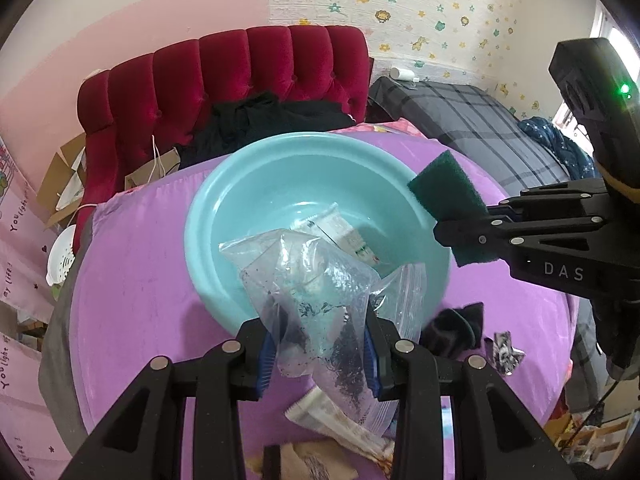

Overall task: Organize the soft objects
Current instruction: 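Carry the green pad with the right gripper while the left gripper carries the zip bag over the basin, then lower the zip bag and green pad into the basin with both grippers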

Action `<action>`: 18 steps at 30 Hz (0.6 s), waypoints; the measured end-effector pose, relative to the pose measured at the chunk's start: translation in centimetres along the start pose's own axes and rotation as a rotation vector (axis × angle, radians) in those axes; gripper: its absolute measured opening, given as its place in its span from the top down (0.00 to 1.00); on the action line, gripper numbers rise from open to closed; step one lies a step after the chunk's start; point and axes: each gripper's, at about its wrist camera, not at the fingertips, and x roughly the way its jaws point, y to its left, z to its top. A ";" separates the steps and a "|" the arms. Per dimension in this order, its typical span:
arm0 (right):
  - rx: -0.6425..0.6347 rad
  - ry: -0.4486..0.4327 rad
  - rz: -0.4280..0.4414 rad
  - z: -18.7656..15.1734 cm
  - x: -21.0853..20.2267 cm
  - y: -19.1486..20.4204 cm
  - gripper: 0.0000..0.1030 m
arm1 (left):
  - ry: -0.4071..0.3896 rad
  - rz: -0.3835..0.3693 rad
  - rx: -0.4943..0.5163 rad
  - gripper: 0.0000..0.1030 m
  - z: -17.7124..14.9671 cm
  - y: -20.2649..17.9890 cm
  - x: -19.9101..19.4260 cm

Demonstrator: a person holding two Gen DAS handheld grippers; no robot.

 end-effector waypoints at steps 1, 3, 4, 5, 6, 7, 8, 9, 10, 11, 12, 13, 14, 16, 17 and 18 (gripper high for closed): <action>0.004 0.000 0.003 0.4 0.3 -0.1 0.90 | 0.000 0.002 0.002 0.62 0.3 0.1 0.3; 0.010 0.002 0.007 1.0 0.8 -0.3 0.90 | 0.006 0.005 0.000 0.62 0.7 0.4 1.0; 0.012 0.003 0.005 1.2 1.0 -0.4 0.90 | 0.007 0.000 -0.008 0.62 1.0 0.7 1.4; 0.014 0.005 0.005 1.6 1.4 -0.5 0.90 | 0.011 -0.007 -0.016 0.62 1.2 0.9 1.8; 0.017 0.010 0.005 1.9 1.8 -0.6 0.90 | 0.013 -0.009 -0.021 0.62 1.4 1.0 2.2; 0.018 0.013 0.004 2.1 2.1 -0.7 0.90 | 0.014 -0.006 -0.023 0.62 1.6 1.2 2.6; 0.016 0.016 -0.001 2.3 2.5 -0.8 0.90 | 0.015 -0.005 -0.025 0.62 1.8 1.3 3.0; 0.015 0.018 -0.003 2.5 2.8 -0.9 0.90 | 0.016 -0.005 -0.027 0.62 1.9 1.4 3.3; 0.014 0.018 -0.008 2.7 3.1 -0.9 0.90 | 0.017 -0.005 -0.033 0.62 2.1 1.6 3.8; 0.019 0.021 -0.008 2.8 3.5 -1.0 0.90 | 0.019 -0.005 -0.041 0.62 2.3 1.9 4.1; 0.029 0.027 -0.001 3.1 3.9 -1.3 0.89 | 0.022 -0.007 -0.049 0.62 2.6 2.1 4.6; 0.037 0.030 0.004 3.3 4.2 -1.5 0.89 | 0.024 -0.006 -0.055 0.62 2.8 2.3 5.0; 0.047 0.034 0.006 3.5 4.6 -1.7 0.89 | 0.025 -0.001 -0.058 0.62 3.0 2.4 5.3; 0.057 0.042 0.005 3.9 5.3 -2.0 0.88 | 0.026 -0.006 -0.065 0.62 3.2 2.7 5.9; 0.060 0.046 0.003 4.1 5.6 -2.1 0.88 | 0.030 -0.009 -0.070 0.62 3.3 2.9 6.3; 0.063 0.053 -0.002 4.3 6.1 -2.2 0.88 | 0.034 -0.002 -0.067 0.62 3.4 3.0 6.8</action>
